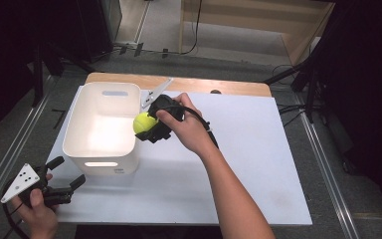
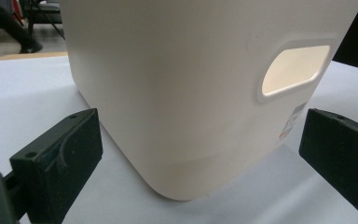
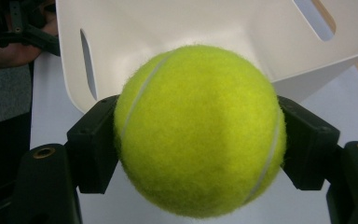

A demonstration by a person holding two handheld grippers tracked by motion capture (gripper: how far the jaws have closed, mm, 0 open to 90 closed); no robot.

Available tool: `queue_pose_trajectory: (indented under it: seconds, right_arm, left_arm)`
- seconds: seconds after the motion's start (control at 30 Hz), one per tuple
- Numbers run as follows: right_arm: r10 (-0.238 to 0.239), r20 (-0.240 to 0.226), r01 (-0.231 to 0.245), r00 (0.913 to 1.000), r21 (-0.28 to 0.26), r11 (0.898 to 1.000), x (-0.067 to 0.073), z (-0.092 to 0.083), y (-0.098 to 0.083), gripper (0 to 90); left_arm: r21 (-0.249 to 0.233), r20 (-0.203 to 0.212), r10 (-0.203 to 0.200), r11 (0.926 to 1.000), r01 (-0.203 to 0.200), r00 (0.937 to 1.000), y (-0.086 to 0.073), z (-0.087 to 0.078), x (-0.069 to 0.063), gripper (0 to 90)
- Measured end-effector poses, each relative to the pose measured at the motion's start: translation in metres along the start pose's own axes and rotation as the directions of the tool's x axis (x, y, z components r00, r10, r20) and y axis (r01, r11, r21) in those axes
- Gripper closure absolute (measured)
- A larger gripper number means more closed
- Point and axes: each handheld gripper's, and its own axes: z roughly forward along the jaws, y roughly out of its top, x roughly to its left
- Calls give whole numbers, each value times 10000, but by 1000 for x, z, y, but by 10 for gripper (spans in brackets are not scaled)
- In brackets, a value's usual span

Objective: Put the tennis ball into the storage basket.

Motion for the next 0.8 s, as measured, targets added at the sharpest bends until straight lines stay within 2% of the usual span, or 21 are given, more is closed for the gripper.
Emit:
queue_pose_trajectory:
  seconds: [0.03, 0.07, 0.8]
  right_arm:
    - [-116, -31, 116, 9999, 6, 9999, 0, 1, 1, 226]
    - [-26, -14, 26, 10000, -16, 10000, 1, 1, 3, 226]
    - [-278, -314, 274, 9991, -115, 9996, 7, 18, 24, 225]
  left_arm:
    - [0, -1, -1, 10000, 1, 10000, 0, 0, 0, 0]
    - [-1, 0, 3, 10000, -3, 10000, 0, 0, 0, 0]
    - [-9, 28, -15, 10000, 15, 10000, 0, 0, 0, 0]
